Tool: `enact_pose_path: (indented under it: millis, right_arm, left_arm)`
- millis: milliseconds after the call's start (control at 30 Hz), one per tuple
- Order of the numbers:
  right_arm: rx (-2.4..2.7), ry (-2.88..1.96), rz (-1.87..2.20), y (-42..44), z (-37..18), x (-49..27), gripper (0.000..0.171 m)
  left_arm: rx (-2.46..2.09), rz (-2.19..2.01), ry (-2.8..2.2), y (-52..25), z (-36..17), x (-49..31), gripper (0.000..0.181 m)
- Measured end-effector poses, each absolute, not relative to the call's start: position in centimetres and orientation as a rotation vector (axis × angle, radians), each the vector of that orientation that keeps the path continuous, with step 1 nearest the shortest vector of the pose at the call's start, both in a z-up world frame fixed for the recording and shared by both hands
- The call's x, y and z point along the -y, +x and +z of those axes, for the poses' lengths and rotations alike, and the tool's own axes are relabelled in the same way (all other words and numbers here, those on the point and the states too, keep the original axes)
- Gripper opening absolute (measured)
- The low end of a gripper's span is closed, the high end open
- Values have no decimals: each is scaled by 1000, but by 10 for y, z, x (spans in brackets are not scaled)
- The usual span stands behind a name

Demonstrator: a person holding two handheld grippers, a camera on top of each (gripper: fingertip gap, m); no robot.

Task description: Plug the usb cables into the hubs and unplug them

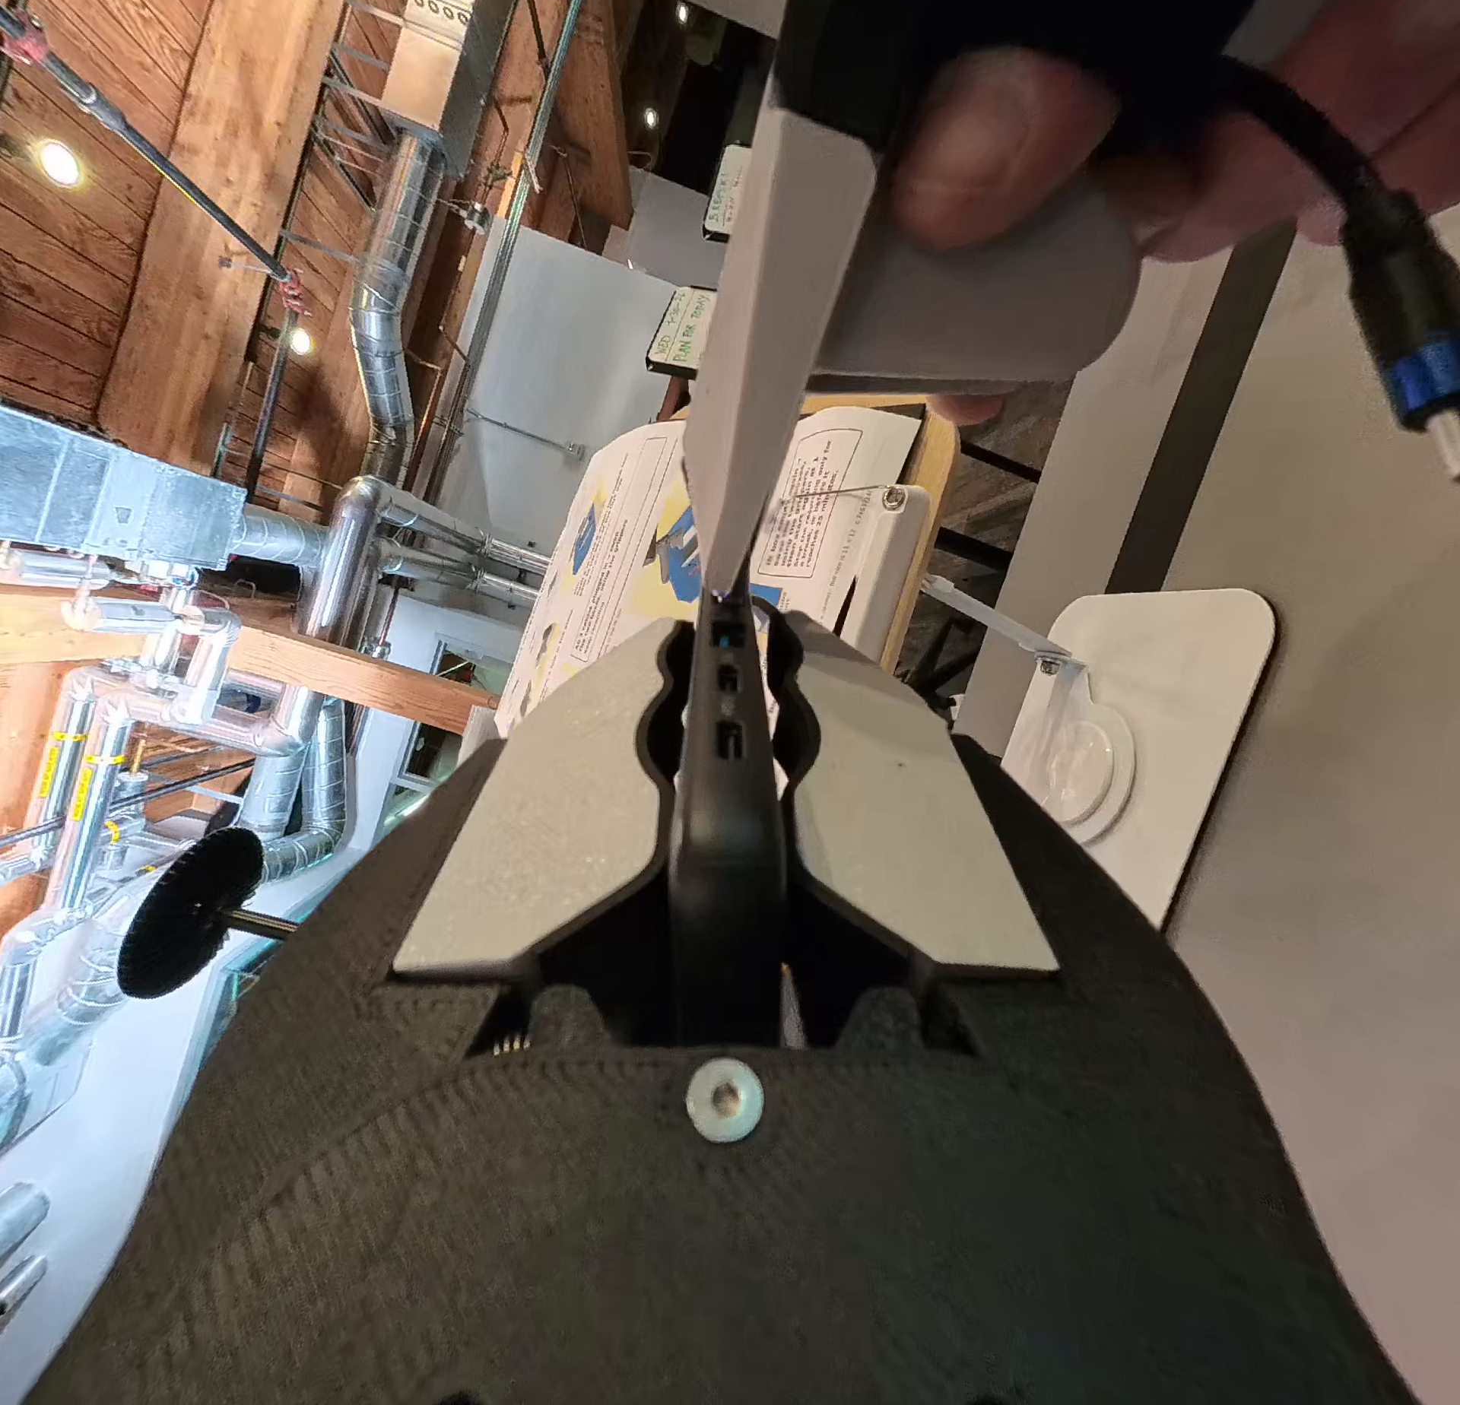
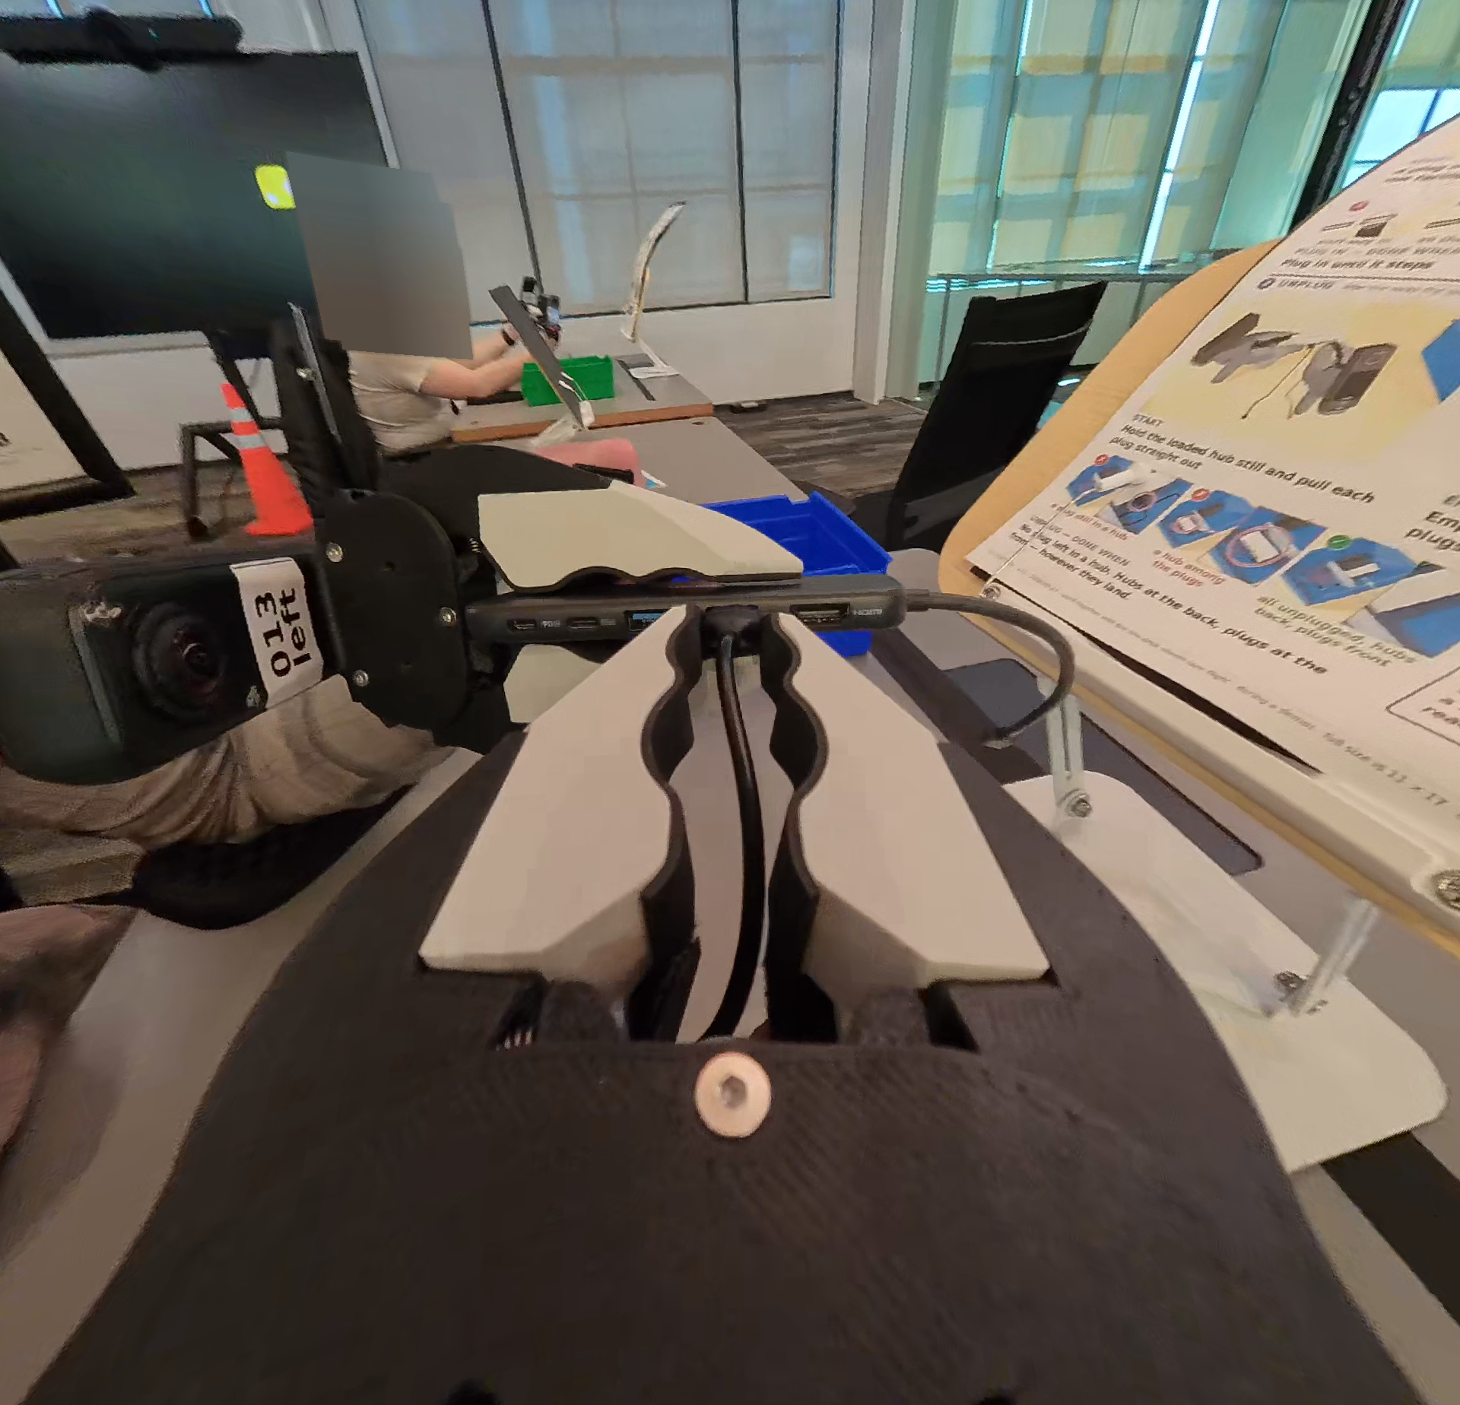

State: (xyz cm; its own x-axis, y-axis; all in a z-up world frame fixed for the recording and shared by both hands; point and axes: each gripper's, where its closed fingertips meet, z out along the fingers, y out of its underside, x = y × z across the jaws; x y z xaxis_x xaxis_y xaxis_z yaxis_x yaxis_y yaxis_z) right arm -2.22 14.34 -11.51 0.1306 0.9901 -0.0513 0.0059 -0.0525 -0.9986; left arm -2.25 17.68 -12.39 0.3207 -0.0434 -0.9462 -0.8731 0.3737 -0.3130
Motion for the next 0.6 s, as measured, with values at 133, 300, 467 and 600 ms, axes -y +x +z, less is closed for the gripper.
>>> enact_pose_path:
  millis: [133, 300, 467, 600]
  right_arm:
    - [1085, -1300, 981, -24, -115, -146, 12]
    - [1061, -1311, 965, -25, -111, -145, 12]
    - [1044, -1337, 1164, -23, -116, -147, 13]
    - [1040, -1326, 876, -24, -116, -148, 12]
  left_arm:
    - [-1107, 697, -1070, -27, -126, -181, 19]
    - [-1086, 696, -1081, -31, -123, -182, 20]
    - [-1103, 704, -1074, -27, -126, -180, 19]
    - [-1097, 687, -1093, -31, -128, -185, 19]
